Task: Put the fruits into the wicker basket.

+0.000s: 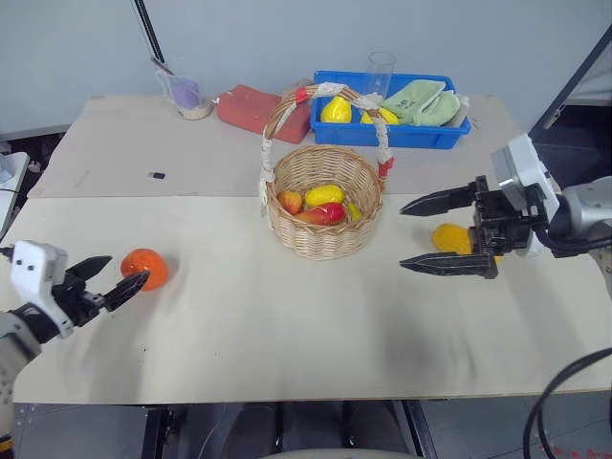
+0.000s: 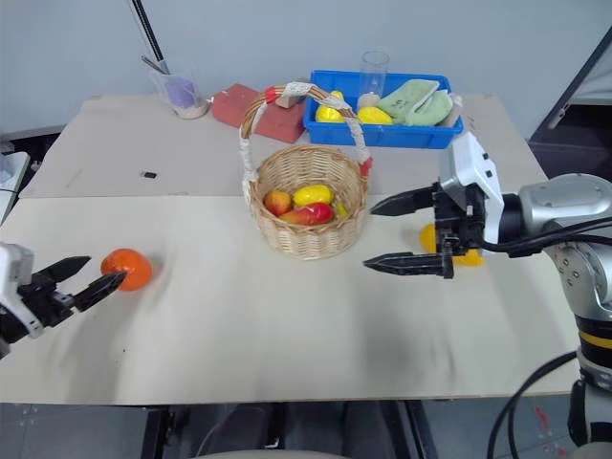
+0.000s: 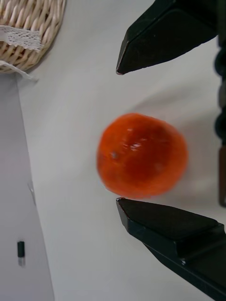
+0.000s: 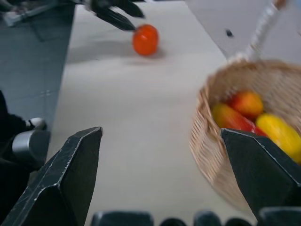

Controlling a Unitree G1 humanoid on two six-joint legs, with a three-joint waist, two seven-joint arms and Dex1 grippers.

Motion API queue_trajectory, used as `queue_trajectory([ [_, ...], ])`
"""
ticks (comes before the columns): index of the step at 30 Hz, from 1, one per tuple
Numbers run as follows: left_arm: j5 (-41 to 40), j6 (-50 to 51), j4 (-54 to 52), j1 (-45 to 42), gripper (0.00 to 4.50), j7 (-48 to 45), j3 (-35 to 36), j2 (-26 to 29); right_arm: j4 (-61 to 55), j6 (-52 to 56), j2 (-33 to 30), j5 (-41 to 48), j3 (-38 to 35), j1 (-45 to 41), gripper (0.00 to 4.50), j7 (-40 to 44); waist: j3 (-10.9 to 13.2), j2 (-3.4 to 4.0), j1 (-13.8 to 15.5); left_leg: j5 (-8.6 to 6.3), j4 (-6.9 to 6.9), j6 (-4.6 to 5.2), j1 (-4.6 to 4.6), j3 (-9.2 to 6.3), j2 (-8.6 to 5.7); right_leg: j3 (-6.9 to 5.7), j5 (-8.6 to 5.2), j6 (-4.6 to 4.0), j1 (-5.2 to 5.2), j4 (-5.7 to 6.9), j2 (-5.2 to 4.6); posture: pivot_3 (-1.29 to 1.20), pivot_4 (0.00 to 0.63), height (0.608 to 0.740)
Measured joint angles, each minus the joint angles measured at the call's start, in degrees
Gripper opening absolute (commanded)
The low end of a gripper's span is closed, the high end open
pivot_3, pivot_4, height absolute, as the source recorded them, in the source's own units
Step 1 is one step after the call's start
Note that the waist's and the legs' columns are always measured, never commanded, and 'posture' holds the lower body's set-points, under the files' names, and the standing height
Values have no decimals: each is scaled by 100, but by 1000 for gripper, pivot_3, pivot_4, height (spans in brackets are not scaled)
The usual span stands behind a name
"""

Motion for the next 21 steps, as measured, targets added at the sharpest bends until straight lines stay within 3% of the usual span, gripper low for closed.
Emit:
queue_trajectory([
  [6, 312, -214, 533, -460, 4500, 156, -438, -5, 6, 0, 446, -1, 275, -616, 4449, -100, 0, -1, -24, 1, 0, -1, -13, 0, 1, 0, 1, -1, -21, 11, 7, 0, 150, 740],
  [13, 444, -324, 972, -650, 4500, 253, -649, -79, 57, -3, 690, -137, 504, -667, 4449, -199, -3, -5, -38, 2, 14, 0, -32, 5, -6, -1, 1, 0, -58, 69, -2, 0, 150, 740],
  [18, 526, -379, 1089, -675, 2940, 196, -833, -91, 46, -4, 744, -164, 514, -667, 4500, -224, -2, -6, -42, 2, 20, 0, -30, 5, -5, -1, 1, -1, -58, 72, 1, 0, 150, 740],
  [21, 535, -439, 1111, -705, 2912, 180, -883, -91, 41, -4, 766, -164, 514, -667, 4500, -238, -2, -6, -39, 2, 22, 0, -30, 4, -5, -1, 1, -1, -58, 76, 2, 0, 150, 740],
])
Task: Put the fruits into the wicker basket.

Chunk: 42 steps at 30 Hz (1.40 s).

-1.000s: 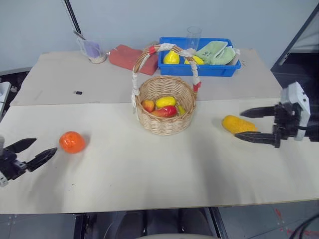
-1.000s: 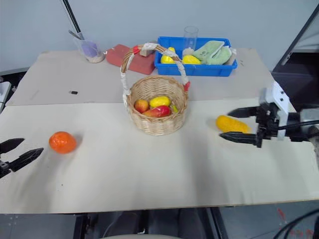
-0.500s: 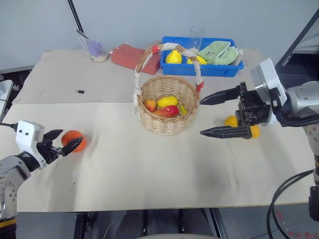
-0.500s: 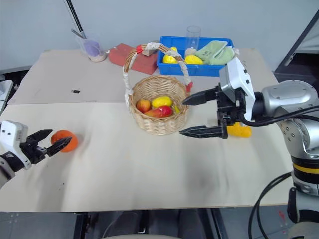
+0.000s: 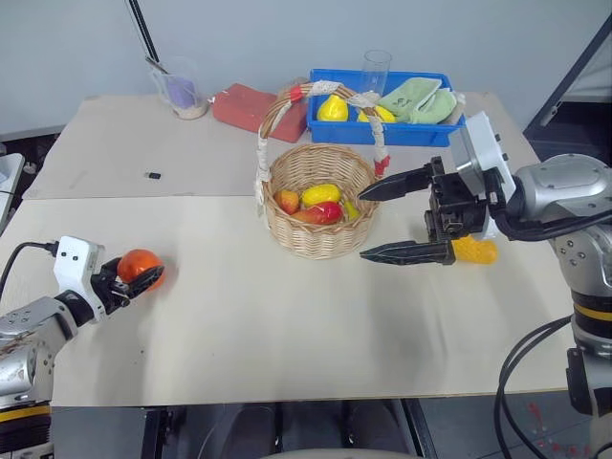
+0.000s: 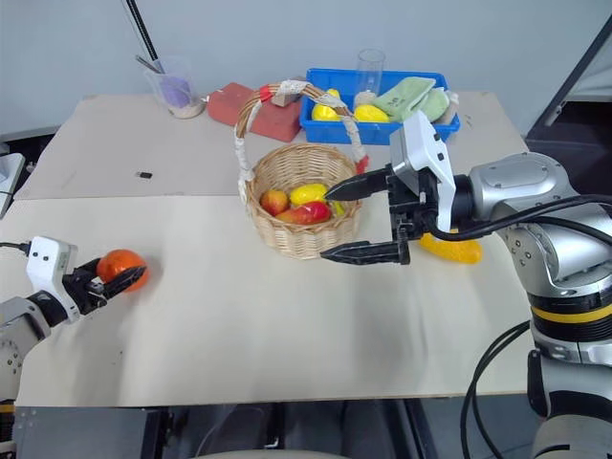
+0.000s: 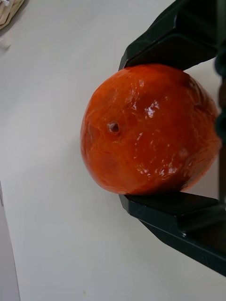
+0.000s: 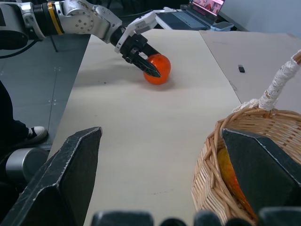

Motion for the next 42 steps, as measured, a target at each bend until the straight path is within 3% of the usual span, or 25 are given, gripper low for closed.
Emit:
queue_trajectory([
  [4, -146, 45, -144, -5, 2912, -187, -18, 0, -7, -8, -2, -8, -8, 3, 4500, -43, 1, -1, -2, 0, 0, 0, -3, 0, 1, 0, 0, 0, -1, 1, 1, 0, 150, 740],
  [7, -607, 405, -1003, -122, 2912, -467, -179, 30, -54, -13, -41, -2, -91, 38, 4500, -69, 2, -4, 41, 0, 10, 0, -13, -6, 0, -3, 0, 0, -1, 3, -2, 0, 150, 740],
  [12, -1249, 954, -2274, -1365, 2912, -603, -1031, 12, -332, 10, -314, 68, -403, 254, 4500, -219, 2, -5, 123, -2, 47, 2, -35, -15, -2, -5, 2, 4, 1, 6, 4, 0, 150, 740],
  [17, -877, 919, -2085, -2888, 2912, -321, -2190, -788, -423, 393, -734, 222, -1096, 824, 4500, -590, 2, -7, 137, 0, 65, 6, -46, -19, -25, -5, 5, 9, 6, 12, 20, 0, 150, 740],
  [22, 113, 137, -977, -3815, 2912, -55, -3100, -1645, -471, 513, -849, 295, -1666, 1247, 4500, -1024, 2, -9, 92, 2, 69, 12, -46, -20, -23, 11, 5, 10, 4, 10, 40, 0, 150, 740],
  [25, 693, -451, -300, -3954, 4295, 57, -3375, -1934, -503, 529, -850, 263, -1840, 1570, 4500, -1321, 2, -9, 63, 3, 67, 14, -45, -24, -20, 17, 5, 9, 0, 11, 48, 0, 150, 740],
  [29, 935, -885, 74, -3981, 4449, 59, -3412, -2187, -501, 423, -852, 35, -1931, 1921, 4500, -1573, 3, -10, 83, 3, 75, 15, -51, -24, -21, 17, 5, 10, -3, 10, 46, 0, 150, 740],
  [34, 840, -879, -145, -3958, 4449, -370, -3391, -2024, -163, -86, -1193, -679, -1746, 2200, 4500, -1567, 3, -10, 103, 3, 78, 14, -50, -22, -20, 17, 5, 10, -2, 10, 46, 0, 150, 740],
  [42, -314, -39, -1689, -3468, 4449, -1929, -3258, -808, 2065, -1262, -1506, -2393, -117, 1772, 4500, -1142, 3, -7, 26, 4, 77, 14, -45, -16, -9, 22, 5, 10, -3, -11, 54, 0, 150, 740],
])
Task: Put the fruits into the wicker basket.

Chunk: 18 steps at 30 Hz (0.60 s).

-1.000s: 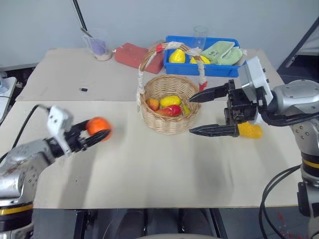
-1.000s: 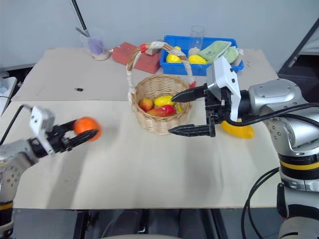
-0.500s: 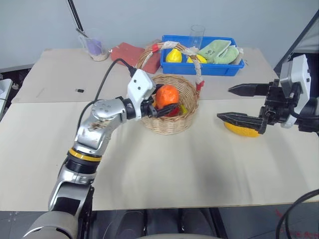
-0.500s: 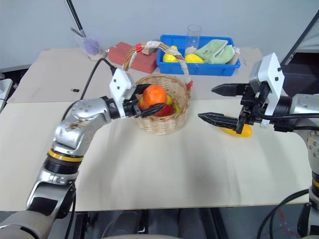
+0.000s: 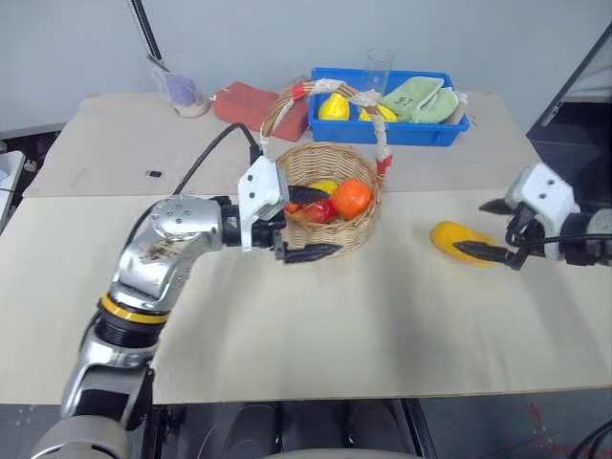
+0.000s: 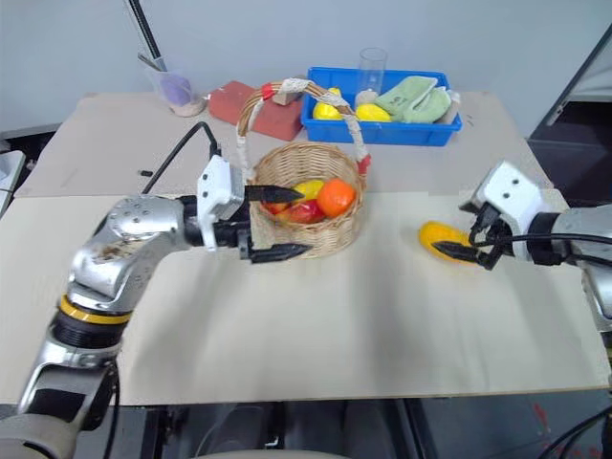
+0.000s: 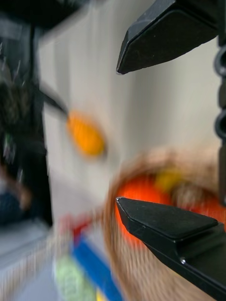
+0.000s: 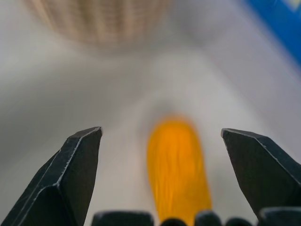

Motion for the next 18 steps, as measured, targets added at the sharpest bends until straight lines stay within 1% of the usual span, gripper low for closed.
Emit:
queue_trajectory([
  [1, -134, 95, -202, 77, 4449, -140, 39, 169, 422, -156, 133, -166, 217, -253, 4500, 95, 0, -1, -14, 0, 1, 0, 2, 2, 2, 0, 0, 0, 1, -5, 2, 0, 150, 740],
  [4, -275, 236, -620, 231, 4449, -354, 50, 420, 1550, -643, 409, -626, 601, -751, 4500, 204, 0, 0, -33, 0, -1, 0, 6, 4, 3, 2, 0, 0, 7, -10, 3, 0, 150, 740],
  [6, -297, 287, -721, 351, 4449, -357, 79, 474, 2320, -947, 622, -911, 801, -1014, 4500, 282, 0, 0, -29, 0, -1, 0, 5, 6, 4, 2, 0, 0, 6, -10, 4, 0, 150, 740],
  [10, -355, 390, -854, 497, 4449, -223, 126, 484, 3171, -1352, 863, -1186, 977, -1318, 4500, 567, 0, 0, -38, 1, 0, -2, 2, 6, 6, 3, 0, 0, 3, -7, 4, 0, 150, 740],
  [13, -469, 461, -992, 562, 4500, -151, 205, 496, 3503, -1512, 954, -1285, 976, -1532, 3684, 722, 0, 0, -47, 1, 0, -2, 3, 7, 9, 4, 0, 0, 4, -5, 5, 0, 150, 740],
  [15, -539, 510, -1075, 592, 4500, -116, 309, 502, 3647, -1589, 1027, -1332, 973, -1650, 3012, 729, 0, 0, -50, 1, 0, -2, 5, 6, 9, 4, 0, 0, 4, -6, 5, 0, 150, 740],
  [16, -634, 521, -1101, 641, 4500, -90, 375, 502, 3728, -1661, 1060, -1349, 973, -1697, 2521, 752, 0, 1, -48, 1, -1, -2, 6, 6, 10, 4, 0, 0, 4, -5, 6, 0, 150, 740],
  [18, -700, 527, -1110, 689, 4500, -82, 411, 502, 3790, -1702, 1067, -1369, 963, -1716, 2434, 786, 0, 1, -39, 1, 0, -2, 5, 6, 9, 3, 0, 0, 4, -3, 5, 0, 150, 740],
])
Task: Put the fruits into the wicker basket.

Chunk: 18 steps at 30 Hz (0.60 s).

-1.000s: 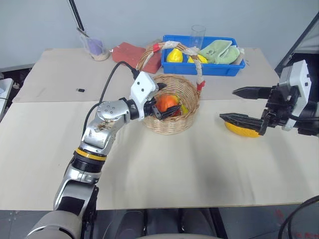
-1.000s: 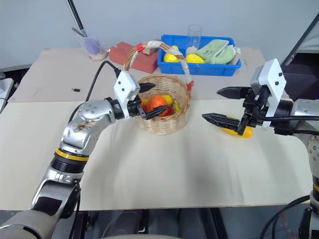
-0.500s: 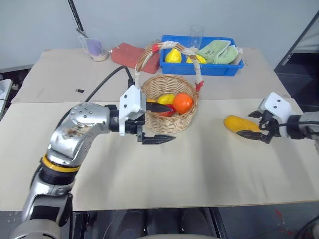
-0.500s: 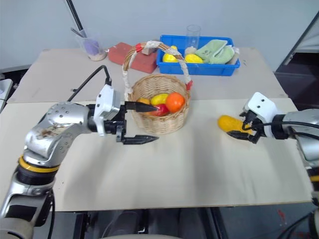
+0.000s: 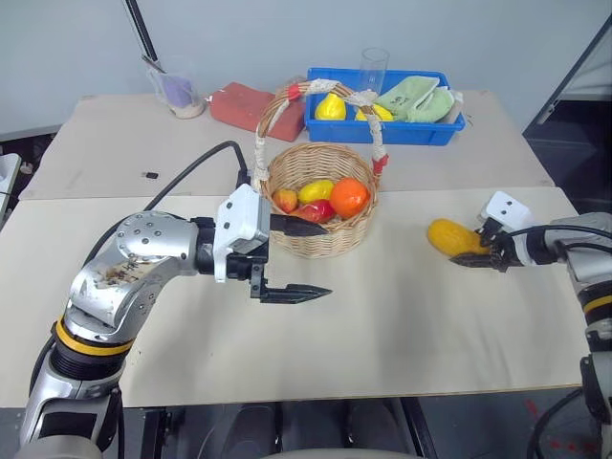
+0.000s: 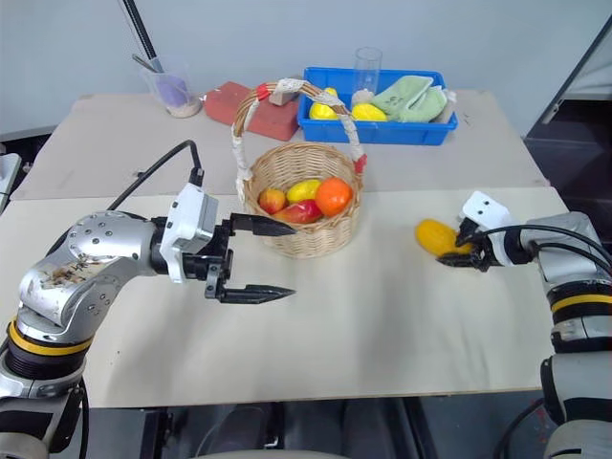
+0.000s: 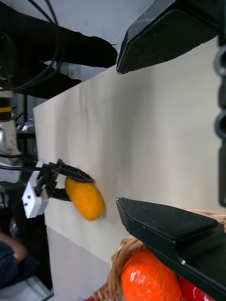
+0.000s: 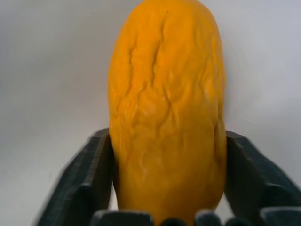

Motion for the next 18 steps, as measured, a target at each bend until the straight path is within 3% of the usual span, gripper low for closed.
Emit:
queue_trajectory([
  [6, -233, -79, -14, 161, 4500, -58, 288, 29, -300, 40, -34, 88, -106, 164, 2434, 304, 0, 1, -4, 0, 0, 0, 0, 0, 2, 0, 0, 0, 0, 22, 1, 0, 150, 740],
  [9, -252, -120, -9, 548, 4500, -101, 688, 322, -1741, 668, -243, 559, -325, 771, 2434, 714, -1, 5, -11, -1, -5, 2, 0, -4, 8, 0, 0, -1, -5, 26, 7, 0, 150, 740],
  [12, -266, -129, -1, 1140, 4500, -68, 1310, 578, -4017, 1919, -323, 1496, -717, 1401, 2434, 779, 0, 8, -42, -4, -9, 7, 4, -20, 14, 3, -1, -2, -6, 28, 11, 0, 150, 740],
  [15, -419, -103, -154, 1736, 4500, -37, 1874, 751, -5500, 2888, 266, 2234, -842, 1195, 2434, 258, 1, 7, -59, -5, -10, 6, 17, -22, 15, 6, -1, -3, -1, 25, 7, 0, 150, 740],
  [18, -561, -29, -333, 2079, 4500, 64, 2279, 867, -5989, 3580, 1026, 2662, -816, 543, 2434, -406, 3, 6, 15, -5, -11, 4, 21, -22, 8, 4, -1, -3, -1, 20, -3, 0, 150, 740],
])
